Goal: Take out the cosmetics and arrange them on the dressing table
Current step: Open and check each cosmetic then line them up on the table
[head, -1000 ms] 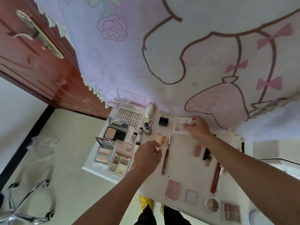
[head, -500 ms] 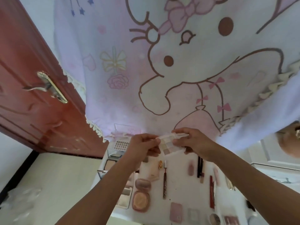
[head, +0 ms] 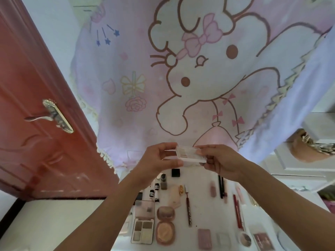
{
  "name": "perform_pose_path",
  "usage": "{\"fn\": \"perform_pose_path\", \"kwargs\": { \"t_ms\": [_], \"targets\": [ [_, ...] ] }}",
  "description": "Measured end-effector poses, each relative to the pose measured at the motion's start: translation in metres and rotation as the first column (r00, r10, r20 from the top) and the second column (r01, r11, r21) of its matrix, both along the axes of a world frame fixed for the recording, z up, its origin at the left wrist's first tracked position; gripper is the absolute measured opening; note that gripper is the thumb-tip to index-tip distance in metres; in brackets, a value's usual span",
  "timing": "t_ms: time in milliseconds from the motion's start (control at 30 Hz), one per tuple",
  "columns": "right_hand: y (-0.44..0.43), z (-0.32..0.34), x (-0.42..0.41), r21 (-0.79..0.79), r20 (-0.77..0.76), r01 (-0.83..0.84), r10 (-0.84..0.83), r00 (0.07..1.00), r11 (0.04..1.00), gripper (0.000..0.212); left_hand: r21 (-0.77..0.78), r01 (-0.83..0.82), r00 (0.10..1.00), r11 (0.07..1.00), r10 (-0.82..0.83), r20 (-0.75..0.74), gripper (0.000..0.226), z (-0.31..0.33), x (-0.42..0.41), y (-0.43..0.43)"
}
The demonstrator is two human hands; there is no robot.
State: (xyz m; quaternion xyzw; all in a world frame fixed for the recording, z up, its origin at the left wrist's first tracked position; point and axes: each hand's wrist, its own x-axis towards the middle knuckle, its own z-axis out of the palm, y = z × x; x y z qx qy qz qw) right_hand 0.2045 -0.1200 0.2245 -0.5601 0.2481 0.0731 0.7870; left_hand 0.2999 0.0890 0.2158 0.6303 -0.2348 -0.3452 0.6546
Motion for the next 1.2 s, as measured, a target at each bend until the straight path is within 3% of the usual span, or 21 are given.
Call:
{"fn": "perform_pose_path", "kwargs": {
  "t_ms": [100, 267, 433, 733, 967, 1100, 1200],
  "targets": [
    [0.007, 0.007, -0.008, -0.045, 0.031, -0.024, 0.025, 0.999, 0.999, 0.030, -0.024, -0.033, 0.999, 0.999, 0.033, 0.019, 0.060, 0.006, 0.000, 0.004],
    [0.006, 0.020, -0.018, -0.302, 0.146, -0.174, 0.226, 0.963, 0.937, 0.048, -0.108, -0.085, 0.994, 0.991, 0.076, -0.083, 0.052, 0.013, 0.003, 0.008],
    [0.012, 0.027, -0.017, -0.422, 0.251, -0.059, 0.179, 0.951, 0.905, 0.059, -0.164, -0.082, 0.989, 0.983, 0.060, -0.135, 0.052, 0.024, 0.004, 0.008],
    [0.010, 0.036, -0.018, -0.539, 0.276, -0.021, 0.200, 0.940, 0.842, 0.031, -0.165, -0.070, 0.987, 0.984, 0.045, -0.153, 0.053, 0.023, 0.000, 0.005],
    [0.006, 0.032, -0.019, -0.551, 0.277, -0.025, 0.211, 0.937, 0.834, 0.031, -0.162, -0.095, 0.982, 0.982, 0.066, -0.174, 0.052, 0.020, -0.005, 0.001],
    [0.006, 0.026, -0.018, -0.345, 0.300, -0.004, 0.114, 0.947, 0.939, 0.040, -0.179, -0.098, 0.983, 0.979, 0.068, -0.171, 0.057, 0.021, -0.005, -0.001],
    [0.004, 0.022, -0.015, -0.242, 0.235, 0.071, -0.013, 0.972, 0.968, 0.031, -0.192, -0.072, 0.983, 0.979, 0.037, -0.179, 0.059, 0.023, -0.005, -0.001]
  ]
}}
